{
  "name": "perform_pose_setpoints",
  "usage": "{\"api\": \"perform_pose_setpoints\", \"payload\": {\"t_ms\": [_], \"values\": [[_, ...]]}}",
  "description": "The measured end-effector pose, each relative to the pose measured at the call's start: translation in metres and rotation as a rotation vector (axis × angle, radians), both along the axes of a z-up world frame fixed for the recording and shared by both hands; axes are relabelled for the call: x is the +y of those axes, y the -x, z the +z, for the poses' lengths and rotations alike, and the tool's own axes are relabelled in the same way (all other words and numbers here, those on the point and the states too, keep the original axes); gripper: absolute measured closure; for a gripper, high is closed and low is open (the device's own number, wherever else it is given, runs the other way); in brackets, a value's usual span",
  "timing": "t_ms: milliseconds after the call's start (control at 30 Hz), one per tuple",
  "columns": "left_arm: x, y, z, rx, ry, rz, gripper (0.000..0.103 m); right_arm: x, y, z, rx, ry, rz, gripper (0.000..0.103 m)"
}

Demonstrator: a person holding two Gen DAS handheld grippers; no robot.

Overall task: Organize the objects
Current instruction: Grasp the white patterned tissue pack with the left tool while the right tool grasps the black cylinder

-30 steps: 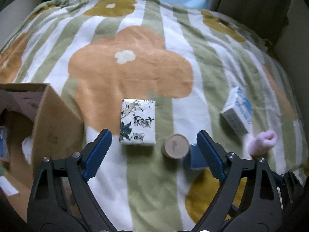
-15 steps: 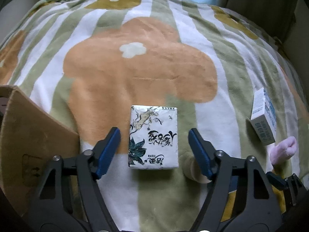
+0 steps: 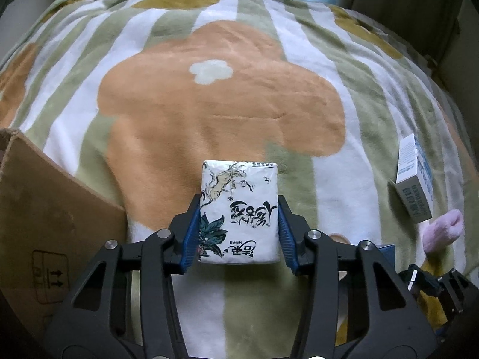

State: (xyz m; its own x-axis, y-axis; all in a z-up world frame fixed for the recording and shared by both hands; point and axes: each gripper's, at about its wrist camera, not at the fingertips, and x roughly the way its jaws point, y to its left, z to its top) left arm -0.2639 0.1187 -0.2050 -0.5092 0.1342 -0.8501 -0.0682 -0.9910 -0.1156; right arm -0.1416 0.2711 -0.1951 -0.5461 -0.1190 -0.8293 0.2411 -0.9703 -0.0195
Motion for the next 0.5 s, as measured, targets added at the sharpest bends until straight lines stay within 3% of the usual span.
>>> {"api": "perform_pose_setpoints", "payload": {"t_ms": [300, 500], "values": [[-0.001, -0.007, 0.008, 0.008, -0.017, -0.007, 0.061, 0.002, -0.001, 0.005, 0.005, 0.013, -0.017, 0.064], [0.0, -0.017, 0.029, 0.038, -0.023, -0.019, 0.061, 0.001, -0.007, 0.015, 0.023, 0.009, -0.019, 0.064]]}}
